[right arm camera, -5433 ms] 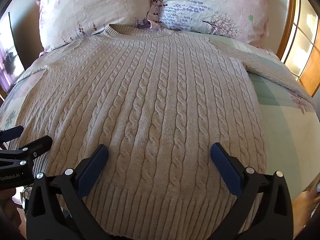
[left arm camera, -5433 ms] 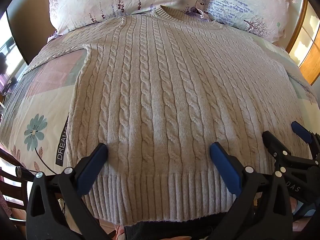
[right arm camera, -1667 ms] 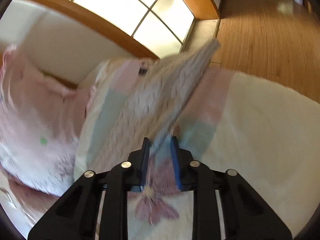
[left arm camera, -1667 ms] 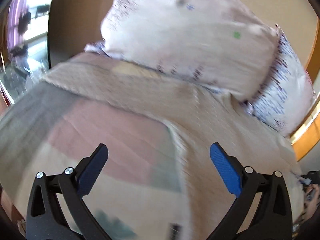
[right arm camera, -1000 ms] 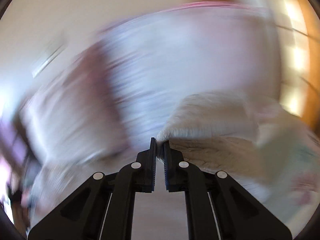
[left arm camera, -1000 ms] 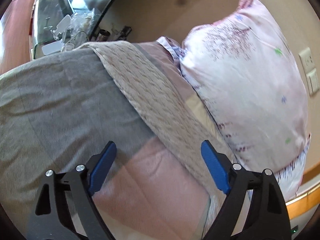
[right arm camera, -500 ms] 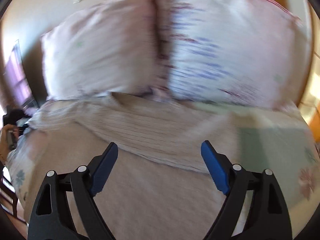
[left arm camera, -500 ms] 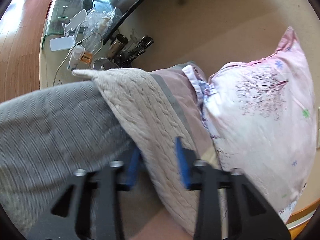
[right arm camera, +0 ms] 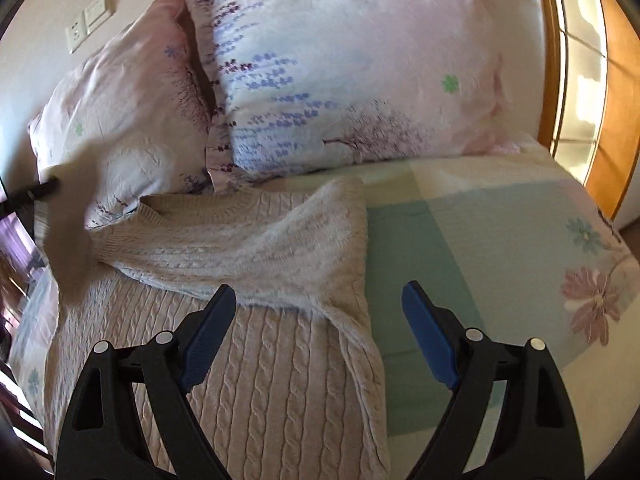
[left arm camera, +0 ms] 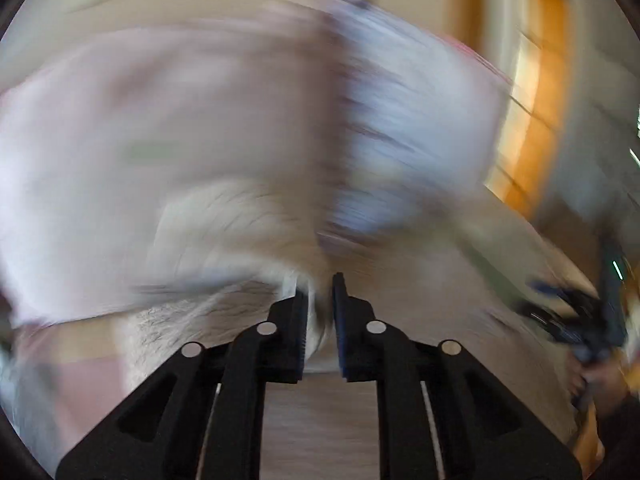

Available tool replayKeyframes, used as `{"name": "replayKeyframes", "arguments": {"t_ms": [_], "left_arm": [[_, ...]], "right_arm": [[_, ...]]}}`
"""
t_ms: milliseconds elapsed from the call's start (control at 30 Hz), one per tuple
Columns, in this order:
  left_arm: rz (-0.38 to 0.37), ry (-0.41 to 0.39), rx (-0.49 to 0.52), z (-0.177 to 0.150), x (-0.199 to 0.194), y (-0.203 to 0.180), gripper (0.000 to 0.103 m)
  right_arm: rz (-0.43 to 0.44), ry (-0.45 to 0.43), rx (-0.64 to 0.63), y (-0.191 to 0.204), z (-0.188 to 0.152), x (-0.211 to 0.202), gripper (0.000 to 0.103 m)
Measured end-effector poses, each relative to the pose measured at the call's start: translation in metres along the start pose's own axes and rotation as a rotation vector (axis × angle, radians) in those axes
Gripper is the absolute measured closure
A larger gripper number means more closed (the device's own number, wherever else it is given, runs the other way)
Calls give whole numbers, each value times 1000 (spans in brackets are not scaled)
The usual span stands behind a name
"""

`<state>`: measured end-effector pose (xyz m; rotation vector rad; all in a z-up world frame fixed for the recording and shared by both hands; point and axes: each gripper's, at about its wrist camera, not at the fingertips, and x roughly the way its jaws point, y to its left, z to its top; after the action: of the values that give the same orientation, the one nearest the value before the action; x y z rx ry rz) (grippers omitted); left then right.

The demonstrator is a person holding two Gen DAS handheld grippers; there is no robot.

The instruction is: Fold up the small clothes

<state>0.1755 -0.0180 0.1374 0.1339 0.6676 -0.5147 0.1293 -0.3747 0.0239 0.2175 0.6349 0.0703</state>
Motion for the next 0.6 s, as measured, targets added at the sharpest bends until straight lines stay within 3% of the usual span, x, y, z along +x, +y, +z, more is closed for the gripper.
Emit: {"name": "replayKeyframes", "arguments": {"t_ms": [33, 100, 167, 233, 333, 400, 500, 600], "left_arm": [[-66, 65, 7, -6, 16, -21, 84], [-103, 119, -38, -20, 23, -25, 82], [-64, 111, -112, -45, 7, -2, 65], [-12, 108, -179, -72, -17, 20, 57], [52, 158, -319, -124, -51, 61, 52], [78, 183, -400, -155, -68, 78, 52], [21, 211, -525, -199, -89, 88, 52], [-18, 178, -564, -221, -97, 75, 52]], "right_arm": [[1, 6, 7, -4, -3, -3, 16], [-9, 7, 18, -18, -14, -18, 16], [-26, 16, 36, -35, -29, -34, 16], [-2, 56, 81, -51, -42, -42, 20], [118, 160, 211, -75, -70, -49, 38], [220, 229, 310, -84, -93, -51, 45], [327, 255, 382, -84, -121, -62, 51], [413, 309, 416, -75, -141, -71, 66]]}}
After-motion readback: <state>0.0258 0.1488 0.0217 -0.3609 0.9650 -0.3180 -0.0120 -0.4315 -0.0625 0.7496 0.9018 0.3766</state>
